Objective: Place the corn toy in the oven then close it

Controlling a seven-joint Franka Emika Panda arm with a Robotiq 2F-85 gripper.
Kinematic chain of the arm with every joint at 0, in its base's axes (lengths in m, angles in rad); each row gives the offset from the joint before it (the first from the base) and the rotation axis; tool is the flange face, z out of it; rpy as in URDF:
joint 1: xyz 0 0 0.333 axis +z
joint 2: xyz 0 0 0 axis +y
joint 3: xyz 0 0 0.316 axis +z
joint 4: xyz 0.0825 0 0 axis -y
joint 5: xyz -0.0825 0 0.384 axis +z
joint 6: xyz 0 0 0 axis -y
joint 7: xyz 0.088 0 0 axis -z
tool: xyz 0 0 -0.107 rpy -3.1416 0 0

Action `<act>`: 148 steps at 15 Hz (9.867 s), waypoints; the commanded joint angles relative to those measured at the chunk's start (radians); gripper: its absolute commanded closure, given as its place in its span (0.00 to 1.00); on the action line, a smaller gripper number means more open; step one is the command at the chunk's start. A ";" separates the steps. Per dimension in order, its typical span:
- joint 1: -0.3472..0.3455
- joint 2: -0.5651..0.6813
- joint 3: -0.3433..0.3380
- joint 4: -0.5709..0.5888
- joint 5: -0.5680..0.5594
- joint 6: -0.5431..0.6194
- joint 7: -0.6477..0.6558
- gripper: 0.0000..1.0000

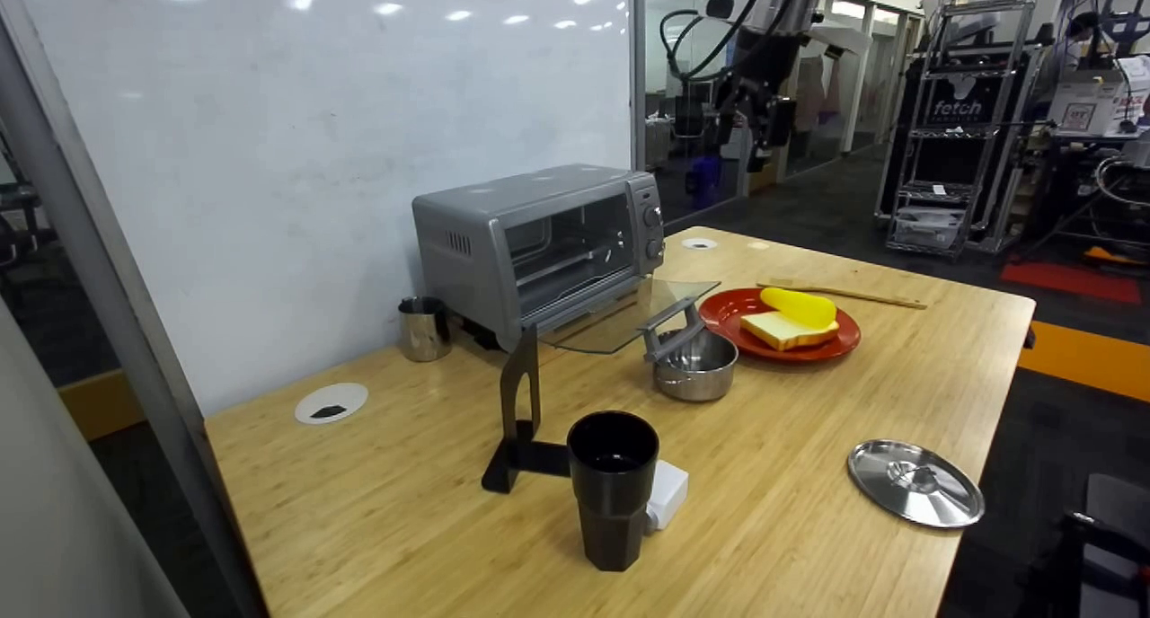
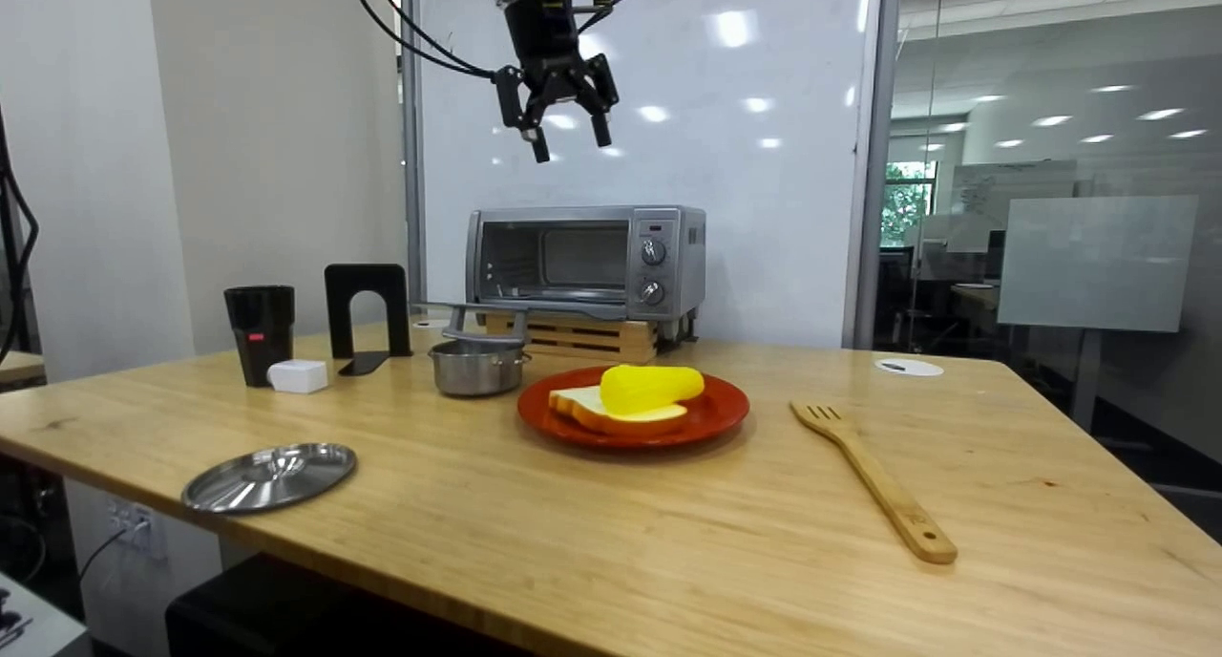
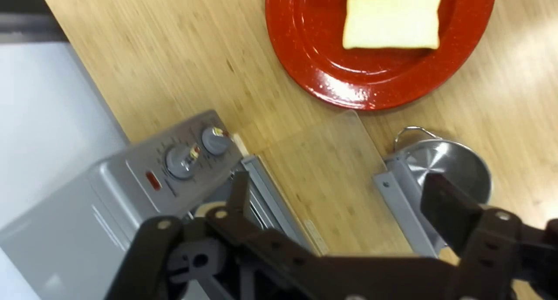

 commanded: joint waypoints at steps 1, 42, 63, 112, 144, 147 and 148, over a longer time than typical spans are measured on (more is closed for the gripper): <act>-0.035 0.022 -0.032 -0.042 -0.018 0.107 0.158 0.00; -0.126 0.371 -0.088 -0.142 0.003 0.372 1.048 0.00; -0.011 0.162 -0.028 -0.197 -0.158 0.297 0.876 0.91; 0.053 0.417 0.142 0.085 -2.137 0.314 1.645 0.91; 0.017 0.591 0.181 0.278 -2.191 0.353 1.630 0.91; 0.015 0.596 0.184 0.284 -2.202 0.355 1.630 0.91; 0.015 0.598 0.184 0.287 -2.206 0.355 1.630 0.91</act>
